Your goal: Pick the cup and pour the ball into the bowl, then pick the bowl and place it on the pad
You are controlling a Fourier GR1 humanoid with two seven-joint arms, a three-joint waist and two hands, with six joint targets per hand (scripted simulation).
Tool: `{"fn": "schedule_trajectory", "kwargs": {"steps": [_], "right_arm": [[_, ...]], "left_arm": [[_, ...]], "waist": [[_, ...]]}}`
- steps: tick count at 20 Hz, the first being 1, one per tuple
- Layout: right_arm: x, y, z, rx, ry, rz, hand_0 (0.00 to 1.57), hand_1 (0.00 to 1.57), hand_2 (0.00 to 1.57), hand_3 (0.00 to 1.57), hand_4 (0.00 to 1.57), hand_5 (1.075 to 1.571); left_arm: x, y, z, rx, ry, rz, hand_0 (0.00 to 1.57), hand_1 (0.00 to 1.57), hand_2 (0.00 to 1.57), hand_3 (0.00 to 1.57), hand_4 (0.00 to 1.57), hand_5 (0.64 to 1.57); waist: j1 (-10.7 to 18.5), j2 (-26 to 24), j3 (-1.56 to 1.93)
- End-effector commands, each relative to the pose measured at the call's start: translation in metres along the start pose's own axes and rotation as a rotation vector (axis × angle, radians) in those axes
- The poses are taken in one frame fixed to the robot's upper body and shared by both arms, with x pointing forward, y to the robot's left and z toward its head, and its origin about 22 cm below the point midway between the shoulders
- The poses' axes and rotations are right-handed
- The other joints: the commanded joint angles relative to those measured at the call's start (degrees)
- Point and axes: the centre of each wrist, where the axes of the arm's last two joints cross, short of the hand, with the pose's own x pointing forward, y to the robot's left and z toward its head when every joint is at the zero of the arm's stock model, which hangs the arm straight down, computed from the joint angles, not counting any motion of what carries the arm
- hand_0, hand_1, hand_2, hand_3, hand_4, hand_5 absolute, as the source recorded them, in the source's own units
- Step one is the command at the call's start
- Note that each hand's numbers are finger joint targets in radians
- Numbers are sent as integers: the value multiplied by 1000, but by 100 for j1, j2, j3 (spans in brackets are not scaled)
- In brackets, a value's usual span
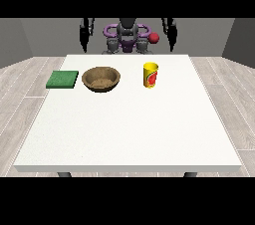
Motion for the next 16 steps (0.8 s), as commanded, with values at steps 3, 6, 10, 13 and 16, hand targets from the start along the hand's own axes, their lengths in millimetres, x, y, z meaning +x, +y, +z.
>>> {"fn": "schedule_trajectory", "kwargs": {"steps": [3, 6, 10, 13, 16], "right_arm": [[21, -9, -2, -3, -18, 29, 0, 0, 0, 0, 0, 1571], [31, -14, -2, -11, -7, 48, 0, 0, 0, 0, 0, 1571], [10, -63, 7, -35, -138, -71, 0, 0, 0, 0, 0, 1570], [22, -67, 1, -60, -141, -84, 0, 0, 0, 0, 0, 1571], [21, -67, 1, -12, -158, -77, 0, 0, 0, 0, 0, 1571]], "left_arm": [[22, 7, -1, -2, -21, -23, 0, 0, 0, 0, 0, 1430], [30, 11, -1, 2, -5, -31, 0, 0, 0, 0, 0, 1430], [33, 41, -5, 82, -220, 147, 0, 0, 0, 0, 0, 1428], [36, 37, -2, 69, -222, 157, 0, 0, 0, 0, 0, 1417], [46, 45, -6, 73, -248, 158, 0, 0, 0, 0, 0, 1407]], "waist": [[-38, -1161, -52], [-48, -1592, -61], [-75, -397, -61], [-54, -358, -62], [-96, -271, -62]]}}
